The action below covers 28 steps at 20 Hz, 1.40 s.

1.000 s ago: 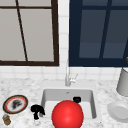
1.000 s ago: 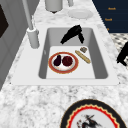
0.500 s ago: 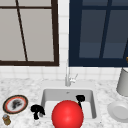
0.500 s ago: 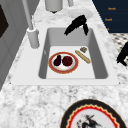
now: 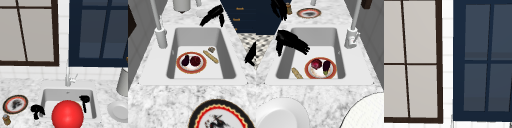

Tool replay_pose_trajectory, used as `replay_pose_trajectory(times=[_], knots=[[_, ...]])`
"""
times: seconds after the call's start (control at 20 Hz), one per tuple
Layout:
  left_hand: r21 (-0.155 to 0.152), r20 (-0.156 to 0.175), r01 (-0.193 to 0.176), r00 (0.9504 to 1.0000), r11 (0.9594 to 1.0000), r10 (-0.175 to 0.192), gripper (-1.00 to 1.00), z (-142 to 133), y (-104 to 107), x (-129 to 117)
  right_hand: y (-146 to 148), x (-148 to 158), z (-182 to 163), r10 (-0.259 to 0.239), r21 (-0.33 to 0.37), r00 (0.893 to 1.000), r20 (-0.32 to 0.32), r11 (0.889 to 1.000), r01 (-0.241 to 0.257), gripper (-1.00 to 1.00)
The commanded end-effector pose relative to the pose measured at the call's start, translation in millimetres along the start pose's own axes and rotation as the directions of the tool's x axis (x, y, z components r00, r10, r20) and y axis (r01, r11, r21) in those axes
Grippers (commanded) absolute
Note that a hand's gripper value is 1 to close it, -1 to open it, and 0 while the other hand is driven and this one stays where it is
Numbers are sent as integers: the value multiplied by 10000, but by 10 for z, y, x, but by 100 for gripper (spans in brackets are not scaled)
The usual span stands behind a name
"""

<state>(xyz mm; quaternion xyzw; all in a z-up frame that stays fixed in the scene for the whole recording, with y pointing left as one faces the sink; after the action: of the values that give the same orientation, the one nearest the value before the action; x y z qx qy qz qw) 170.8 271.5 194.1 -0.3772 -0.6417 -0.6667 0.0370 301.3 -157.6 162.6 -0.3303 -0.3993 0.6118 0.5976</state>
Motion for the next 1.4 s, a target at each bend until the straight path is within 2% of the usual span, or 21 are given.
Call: replay_pose_trajectory(times=[0.0,0.4,0.85,1.05,1.15,1.35], knots=[[0,0,0,10000,10000,0,0,0,0,0,33,-117,293,-394,-213,9990,230,9990,399,-100],[0,0,0,10000,10000,0,0,0,0,0,121,-392,879,-412,-469,9988,267,9980,424,-100],[0,0,0,10000,10000,0,0,0,0,0,301,-885,1222,-670,-430,9958,623,9966,697,-100],[0,0,0,10000,10000,0,0,0,0,0,446,-1125,1177,-634,-298,9942,868,9974,662,-100],[0,0,0,10000,10000,0,0,0,0,0,580,-1204,1100,-447,-288,9939,1008,9984,478,-100],[0,0,0,10000,10000,0,0,0,0,0,879,-1251,962,-61,-557,9961,881,9984,110,-100]])
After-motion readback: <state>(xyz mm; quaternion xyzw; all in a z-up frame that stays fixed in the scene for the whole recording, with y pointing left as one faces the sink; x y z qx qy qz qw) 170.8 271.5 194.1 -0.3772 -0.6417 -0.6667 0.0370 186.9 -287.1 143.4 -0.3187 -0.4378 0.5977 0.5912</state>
